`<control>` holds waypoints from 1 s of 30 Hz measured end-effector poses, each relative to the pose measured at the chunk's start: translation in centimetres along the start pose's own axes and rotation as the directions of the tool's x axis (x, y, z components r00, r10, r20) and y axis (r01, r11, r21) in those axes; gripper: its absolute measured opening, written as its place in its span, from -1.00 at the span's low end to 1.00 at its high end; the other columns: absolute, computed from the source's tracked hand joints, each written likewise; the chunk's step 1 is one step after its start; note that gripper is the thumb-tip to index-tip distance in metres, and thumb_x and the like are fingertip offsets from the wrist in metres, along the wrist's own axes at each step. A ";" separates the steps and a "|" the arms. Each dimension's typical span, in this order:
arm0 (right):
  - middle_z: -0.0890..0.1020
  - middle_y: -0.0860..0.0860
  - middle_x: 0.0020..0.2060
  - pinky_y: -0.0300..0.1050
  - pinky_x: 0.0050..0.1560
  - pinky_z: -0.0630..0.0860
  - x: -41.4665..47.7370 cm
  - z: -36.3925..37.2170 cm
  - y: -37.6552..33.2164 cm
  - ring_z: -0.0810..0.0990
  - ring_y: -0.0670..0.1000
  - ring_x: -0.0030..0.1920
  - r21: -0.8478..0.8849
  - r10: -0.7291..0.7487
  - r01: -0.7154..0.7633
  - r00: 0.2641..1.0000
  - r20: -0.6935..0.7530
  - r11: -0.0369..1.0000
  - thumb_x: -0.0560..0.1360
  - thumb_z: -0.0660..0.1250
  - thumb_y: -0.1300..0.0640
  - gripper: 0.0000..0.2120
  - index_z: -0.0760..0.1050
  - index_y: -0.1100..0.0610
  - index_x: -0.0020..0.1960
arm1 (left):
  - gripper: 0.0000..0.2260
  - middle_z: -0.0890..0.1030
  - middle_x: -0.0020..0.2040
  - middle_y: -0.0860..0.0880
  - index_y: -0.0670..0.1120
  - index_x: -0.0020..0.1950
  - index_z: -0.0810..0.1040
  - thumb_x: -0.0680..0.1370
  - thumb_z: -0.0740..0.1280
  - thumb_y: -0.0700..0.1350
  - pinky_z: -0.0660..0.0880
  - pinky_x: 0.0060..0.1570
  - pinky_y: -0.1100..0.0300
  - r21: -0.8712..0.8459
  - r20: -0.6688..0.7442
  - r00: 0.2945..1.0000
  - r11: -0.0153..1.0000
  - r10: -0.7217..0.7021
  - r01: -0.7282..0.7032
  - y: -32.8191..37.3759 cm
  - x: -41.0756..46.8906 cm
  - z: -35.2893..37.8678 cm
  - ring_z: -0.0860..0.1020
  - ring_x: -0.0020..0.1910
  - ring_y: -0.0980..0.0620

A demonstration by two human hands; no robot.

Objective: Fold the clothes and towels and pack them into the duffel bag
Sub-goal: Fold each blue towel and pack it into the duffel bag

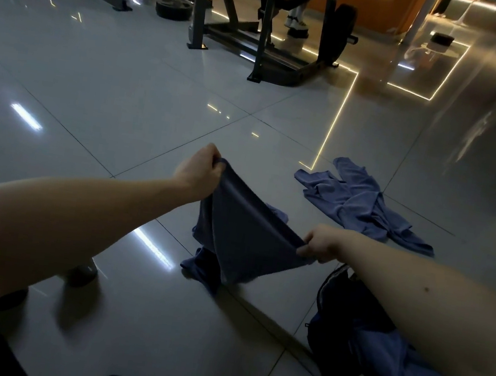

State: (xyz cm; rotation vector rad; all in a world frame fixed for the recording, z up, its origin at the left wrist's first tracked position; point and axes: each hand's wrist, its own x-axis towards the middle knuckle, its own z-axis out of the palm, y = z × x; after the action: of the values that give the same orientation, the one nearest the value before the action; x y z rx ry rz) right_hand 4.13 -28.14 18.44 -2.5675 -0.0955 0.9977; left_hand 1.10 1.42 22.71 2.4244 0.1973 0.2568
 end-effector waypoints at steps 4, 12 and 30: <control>0.63 0.24 -0.08 0.08 0.05 0.64 -0.5 -2.0 -0.7 0.59 0.12 -0.11 0.208 -0.007 0.043 0.985 -0.172 0.977 0.58 0.38 0.17 -0.77 0.59 0.36 0.09 | -0.89 0.55 -0.13 -0.08 -0.09 0.07 0.45 0.65 0.22 -0.06 0.51 -0.12 0.00 0.086 0.038 0.998 0.995 -0.044 0.040 -0.9 0.3 -1.0 0.54 -0.15 -0.09; 0.59 0.17 -0.18 -0.04 -0.18 0.67 -4.3 -8.1 -4.2 0.60 0.15 -0.22 0.425 0.000 0.266 0.848 -0.531 0.865 0.58 0.38 0.20 -0.85 0.54 0.26 -0.12 | -0.90 0.57 -0.11 -0.12 -0.11 0.03 0.46 0.62 0.26 -0.09 0.53 -0.13 0.02 0.124 0.021 0.997 0.990 -0.073 0.070 1.8 1.8 -5.6 0.56 -0.16 -0.09; 0.63 0.00 -0.18 -0.08 -0.09 0.56 -24.0 -21.4 -11.5 0.60 0.00 -0.12 0.241 -0.123 0.615 0.488 -0.864 0.750 0.54 0.41 -0.04 -0.80 0.57 0.05 -0.17 | -0.83 0.54 -0.20 -0.02 -0.10 0.00 0.53 0.53 0.23 -0.04 0.29 -0.36 0.14 -0.092 -0.453 0.890 0.991 0.047 -0.100 19.2 -0.2 -23.1 0.47 -0.26 0.06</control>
State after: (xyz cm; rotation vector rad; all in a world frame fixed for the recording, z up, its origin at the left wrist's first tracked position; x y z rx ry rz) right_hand 1.26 -29.26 52.39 -2.0537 -0.1222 -0.3797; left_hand -3.15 1.17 52.47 2.2276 0.2876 0.8462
